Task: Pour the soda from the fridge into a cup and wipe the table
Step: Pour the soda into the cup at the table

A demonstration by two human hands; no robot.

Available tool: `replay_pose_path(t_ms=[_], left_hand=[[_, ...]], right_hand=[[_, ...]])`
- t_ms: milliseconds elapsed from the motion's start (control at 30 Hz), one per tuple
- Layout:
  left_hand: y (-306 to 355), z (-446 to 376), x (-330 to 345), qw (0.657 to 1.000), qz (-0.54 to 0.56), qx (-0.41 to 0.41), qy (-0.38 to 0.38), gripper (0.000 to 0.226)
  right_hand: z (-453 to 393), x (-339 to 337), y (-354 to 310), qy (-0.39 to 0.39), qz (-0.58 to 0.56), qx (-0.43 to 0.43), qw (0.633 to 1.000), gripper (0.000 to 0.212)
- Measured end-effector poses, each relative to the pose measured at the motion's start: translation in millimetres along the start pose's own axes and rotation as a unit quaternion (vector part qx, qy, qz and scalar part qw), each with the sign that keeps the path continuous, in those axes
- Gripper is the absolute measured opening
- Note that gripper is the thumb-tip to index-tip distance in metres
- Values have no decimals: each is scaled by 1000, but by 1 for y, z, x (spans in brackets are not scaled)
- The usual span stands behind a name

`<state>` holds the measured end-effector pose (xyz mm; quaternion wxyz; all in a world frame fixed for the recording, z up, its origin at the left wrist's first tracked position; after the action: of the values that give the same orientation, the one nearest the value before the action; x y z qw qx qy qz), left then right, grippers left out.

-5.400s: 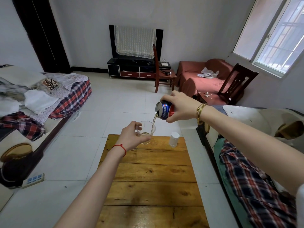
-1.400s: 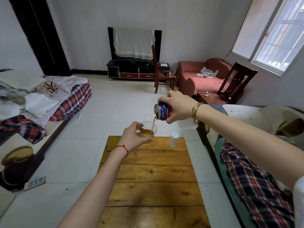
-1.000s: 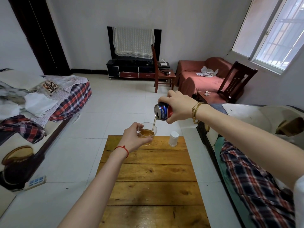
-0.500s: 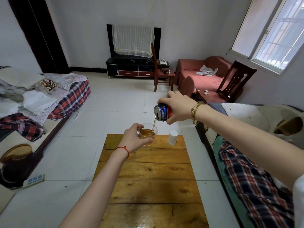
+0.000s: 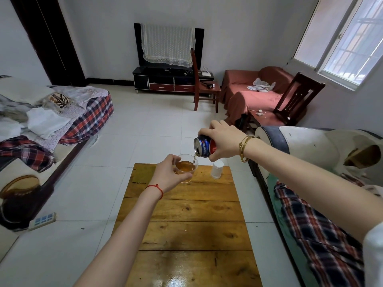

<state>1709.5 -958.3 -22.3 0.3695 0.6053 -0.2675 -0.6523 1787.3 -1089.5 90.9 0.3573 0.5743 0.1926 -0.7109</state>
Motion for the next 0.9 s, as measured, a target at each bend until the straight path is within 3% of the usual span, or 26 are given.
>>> replay_pose_path(t_ms=[167, 333, 500, 667, 900], left_hand=[[-7, 1, 3, 1000, 27, 1, 9, 72], [-18, -1, -2, 998, 53, -4, 30, 71], [-40, -7, 3, 996, 71, -18, 44, 70], [-80, -10, 27, 995, 81, -36, 38, 68], [-149, -18, 72, 994, 71, -73, 24, 66]], right_hand=[[-6, 19, 2, 11, -54, -10, 998, 75], [-15, 40, 17, 48, -235, -9, 971, 72], [-23, 88, 34, 92, -391, 17, 916, 72], [-26, 163, 39, 89, -541, 56, 835, 70], [-26, 266, 33, 101, -636, 130, 754, 62]])
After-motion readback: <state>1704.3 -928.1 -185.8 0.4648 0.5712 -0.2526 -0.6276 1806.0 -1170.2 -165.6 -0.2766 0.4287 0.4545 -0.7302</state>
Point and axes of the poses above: each hand's wrist, its own z-axis away from the middle knuckle, its own x-axis out of the palm, y = z × x, the point moved 8 cm from there along -z, towards the middle knuckle, and after that the axes turned 13 degrees about -y, right-handed, at the moved point
